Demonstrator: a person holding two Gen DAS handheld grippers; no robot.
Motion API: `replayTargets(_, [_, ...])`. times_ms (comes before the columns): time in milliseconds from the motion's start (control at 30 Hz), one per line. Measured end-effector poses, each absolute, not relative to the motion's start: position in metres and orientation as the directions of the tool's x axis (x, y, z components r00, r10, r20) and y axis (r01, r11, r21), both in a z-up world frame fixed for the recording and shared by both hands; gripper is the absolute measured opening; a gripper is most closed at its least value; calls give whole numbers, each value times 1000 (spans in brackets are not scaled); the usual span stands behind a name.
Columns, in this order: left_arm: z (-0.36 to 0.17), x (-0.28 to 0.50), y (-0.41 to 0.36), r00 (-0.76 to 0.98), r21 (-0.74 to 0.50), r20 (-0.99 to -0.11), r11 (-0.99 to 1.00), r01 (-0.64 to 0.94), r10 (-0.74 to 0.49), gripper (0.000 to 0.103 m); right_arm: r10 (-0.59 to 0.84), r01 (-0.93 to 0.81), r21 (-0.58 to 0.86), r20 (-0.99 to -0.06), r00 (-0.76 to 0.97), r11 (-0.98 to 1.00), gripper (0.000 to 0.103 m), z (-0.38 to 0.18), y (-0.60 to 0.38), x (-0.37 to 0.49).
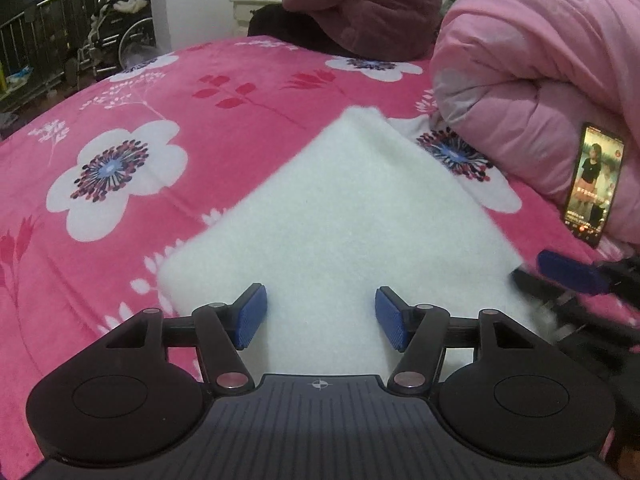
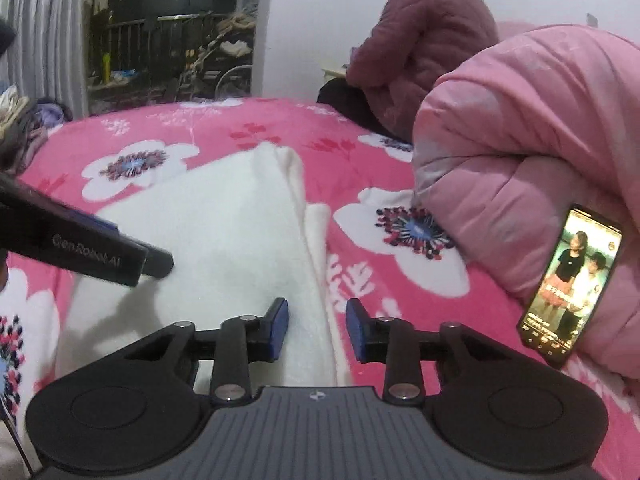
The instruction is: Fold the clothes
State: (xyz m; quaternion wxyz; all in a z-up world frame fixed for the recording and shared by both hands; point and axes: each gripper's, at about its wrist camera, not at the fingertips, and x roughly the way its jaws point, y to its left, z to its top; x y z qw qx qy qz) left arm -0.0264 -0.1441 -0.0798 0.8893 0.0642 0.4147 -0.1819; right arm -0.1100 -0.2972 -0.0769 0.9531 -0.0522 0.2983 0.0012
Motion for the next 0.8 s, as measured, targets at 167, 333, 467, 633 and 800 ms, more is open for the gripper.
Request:
replayTargets(167, [-80,-28,-148,590,-19,-769,931,364,-246,61,7,-77,-135,-456,890,988,21,-61,-290,-129])
replayTargets(333, [-80,-28,-152,589,-2,-776,935,353,-225,61,14,-100,-126,-552,834,987,21,-86,-290,-122])
replayTargets(467, [-80,-30,-156,598,20,-775,938,345,-204,61,4,-103,-144,-563,826,984,21,-89,-289,-118])
replayTargets(633, [-80,-31,-158,600,30,-778,943,333,-187,61,10,-100,-128,-567,824,987,21,-88,-291,-117])
replayTargets(800, [-80,-32,-161,606,48,-777,944,326,-170,61,29,-95,-84,-574,818,992,21,-90,-296,-115])
